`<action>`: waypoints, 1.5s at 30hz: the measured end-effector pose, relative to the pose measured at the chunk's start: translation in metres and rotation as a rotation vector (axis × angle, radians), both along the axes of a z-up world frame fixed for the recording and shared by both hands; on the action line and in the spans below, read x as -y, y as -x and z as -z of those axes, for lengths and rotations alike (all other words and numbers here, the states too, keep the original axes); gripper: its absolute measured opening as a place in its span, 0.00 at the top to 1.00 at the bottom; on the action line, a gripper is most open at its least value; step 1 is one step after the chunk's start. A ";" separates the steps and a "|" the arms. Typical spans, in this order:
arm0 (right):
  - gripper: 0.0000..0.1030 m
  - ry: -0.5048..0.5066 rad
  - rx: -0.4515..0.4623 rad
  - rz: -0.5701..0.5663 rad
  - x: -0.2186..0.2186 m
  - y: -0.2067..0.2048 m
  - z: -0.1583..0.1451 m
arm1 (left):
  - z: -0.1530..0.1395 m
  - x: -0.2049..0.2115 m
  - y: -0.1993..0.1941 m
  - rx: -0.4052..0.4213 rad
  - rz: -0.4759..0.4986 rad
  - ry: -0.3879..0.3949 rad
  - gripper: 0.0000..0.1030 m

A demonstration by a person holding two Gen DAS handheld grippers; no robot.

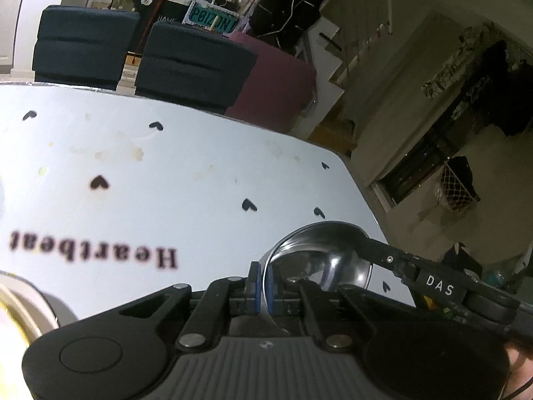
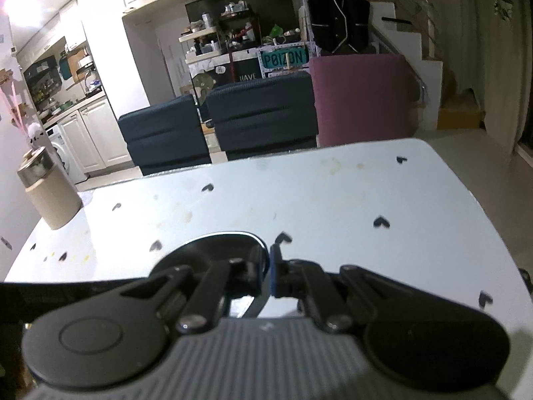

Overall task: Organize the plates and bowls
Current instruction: 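Lift the round steel bowl with both grippers and lower it into the square tray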

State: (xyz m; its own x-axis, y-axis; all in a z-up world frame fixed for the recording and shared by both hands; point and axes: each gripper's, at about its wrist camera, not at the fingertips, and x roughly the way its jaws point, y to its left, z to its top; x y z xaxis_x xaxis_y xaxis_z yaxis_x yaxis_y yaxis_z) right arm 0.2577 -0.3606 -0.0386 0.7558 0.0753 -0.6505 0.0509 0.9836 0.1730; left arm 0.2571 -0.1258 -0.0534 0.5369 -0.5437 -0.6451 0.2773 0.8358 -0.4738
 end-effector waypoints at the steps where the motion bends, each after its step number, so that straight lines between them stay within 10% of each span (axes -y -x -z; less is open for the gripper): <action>1: 0.95 -0.004 -0.005 0.006 -0.003 0.004 0.001 | 0.001 -0.001 0.002 -0.002 0.000 0.001 0.97; 45: 0.94 0.036 -0.283 0.110 -0.017 -0.036 0.080 | 0.065 0.006 -0.001 -0.135 0.063 -0.101 0.96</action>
State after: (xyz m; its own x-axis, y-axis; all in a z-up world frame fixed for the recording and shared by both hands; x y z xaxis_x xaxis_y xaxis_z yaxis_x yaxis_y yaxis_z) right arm 0.2935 -0.3435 -0.1188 0.5461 -0.0237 -0.8374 0.1986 0.9748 0.1019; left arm 0.2584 -0.1321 -0.1182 0.4082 -0.5027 -0.7620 0.2702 0.8639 -0.4251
